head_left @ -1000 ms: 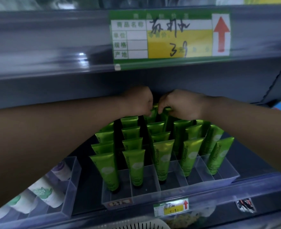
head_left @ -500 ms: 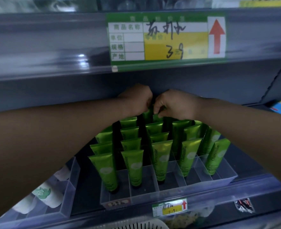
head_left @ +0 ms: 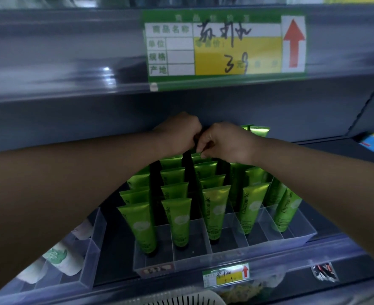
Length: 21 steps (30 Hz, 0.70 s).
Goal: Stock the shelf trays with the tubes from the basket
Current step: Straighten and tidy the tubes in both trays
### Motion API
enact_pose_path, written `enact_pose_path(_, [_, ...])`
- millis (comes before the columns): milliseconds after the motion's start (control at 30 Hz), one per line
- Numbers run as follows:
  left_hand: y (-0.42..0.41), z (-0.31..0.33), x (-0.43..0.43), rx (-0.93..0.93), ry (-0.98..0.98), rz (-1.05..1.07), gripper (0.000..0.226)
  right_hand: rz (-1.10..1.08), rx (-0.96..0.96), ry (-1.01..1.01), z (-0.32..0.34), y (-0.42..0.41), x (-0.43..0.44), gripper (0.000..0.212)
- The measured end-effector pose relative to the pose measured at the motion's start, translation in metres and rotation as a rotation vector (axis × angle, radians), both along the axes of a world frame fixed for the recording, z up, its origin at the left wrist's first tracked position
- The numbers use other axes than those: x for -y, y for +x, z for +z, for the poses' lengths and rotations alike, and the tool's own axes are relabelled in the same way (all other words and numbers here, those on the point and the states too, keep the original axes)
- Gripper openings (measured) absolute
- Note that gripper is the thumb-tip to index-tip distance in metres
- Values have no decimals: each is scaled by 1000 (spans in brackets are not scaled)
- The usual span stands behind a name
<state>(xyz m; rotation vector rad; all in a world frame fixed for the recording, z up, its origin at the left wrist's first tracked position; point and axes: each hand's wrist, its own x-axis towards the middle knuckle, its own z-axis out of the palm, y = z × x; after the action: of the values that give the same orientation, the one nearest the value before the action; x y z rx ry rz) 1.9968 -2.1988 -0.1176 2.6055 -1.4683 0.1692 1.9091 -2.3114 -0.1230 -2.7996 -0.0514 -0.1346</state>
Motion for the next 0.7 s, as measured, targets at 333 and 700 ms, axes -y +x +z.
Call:
enact_pose_path(333, [5,1,-8,-18,-37,-66,14,-21,45,39,-3,-5,1,21])
enact_pose_path(700, [27,16,-12,-60,-143,-14,23,-166,238,-43,18,4,25,20])
